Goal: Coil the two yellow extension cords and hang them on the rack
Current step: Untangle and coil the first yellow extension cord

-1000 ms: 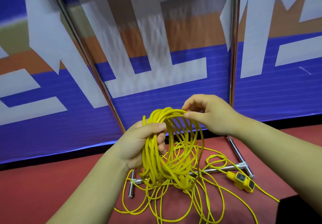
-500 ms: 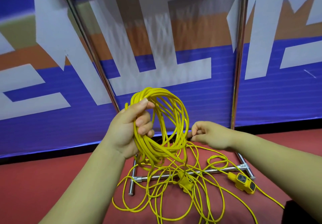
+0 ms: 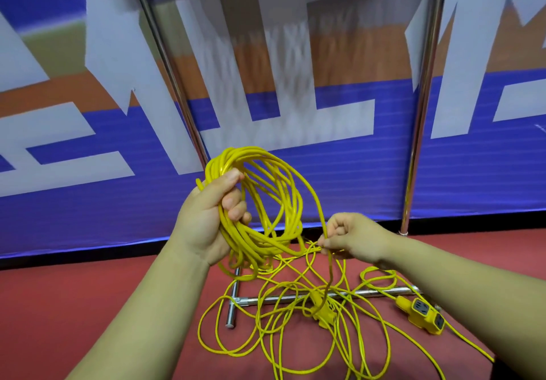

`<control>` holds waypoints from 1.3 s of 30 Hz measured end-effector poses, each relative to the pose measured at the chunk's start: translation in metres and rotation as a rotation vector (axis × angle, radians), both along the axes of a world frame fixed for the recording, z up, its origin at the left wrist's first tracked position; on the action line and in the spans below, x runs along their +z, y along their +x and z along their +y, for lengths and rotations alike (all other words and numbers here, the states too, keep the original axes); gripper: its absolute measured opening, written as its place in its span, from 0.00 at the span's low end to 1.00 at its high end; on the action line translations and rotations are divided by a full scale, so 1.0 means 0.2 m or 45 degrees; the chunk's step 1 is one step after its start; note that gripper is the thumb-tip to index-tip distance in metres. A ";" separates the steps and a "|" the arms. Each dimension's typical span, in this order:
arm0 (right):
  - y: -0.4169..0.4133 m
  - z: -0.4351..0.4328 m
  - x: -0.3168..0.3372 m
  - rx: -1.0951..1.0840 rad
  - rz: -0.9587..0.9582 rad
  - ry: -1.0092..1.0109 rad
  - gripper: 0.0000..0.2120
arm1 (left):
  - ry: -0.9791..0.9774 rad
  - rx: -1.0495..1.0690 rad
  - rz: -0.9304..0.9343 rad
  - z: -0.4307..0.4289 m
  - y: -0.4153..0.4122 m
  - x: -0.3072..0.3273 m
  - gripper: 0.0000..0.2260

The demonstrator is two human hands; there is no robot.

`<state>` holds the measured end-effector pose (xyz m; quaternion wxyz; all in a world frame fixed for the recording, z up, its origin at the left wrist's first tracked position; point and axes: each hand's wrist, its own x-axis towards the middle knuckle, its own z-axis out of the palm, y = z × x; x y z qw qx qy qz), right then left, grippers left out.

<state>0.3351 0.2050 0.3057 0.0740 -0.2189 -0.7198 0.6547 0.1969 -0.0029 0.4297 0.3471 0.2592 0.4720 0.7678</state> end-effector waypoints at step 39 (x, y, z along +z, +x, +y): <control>0.15 -0.03 0.06 0.275 0.009 0.710 0.16 | -0.029 0.024 0.111 0.19 0.24 0.09 0.06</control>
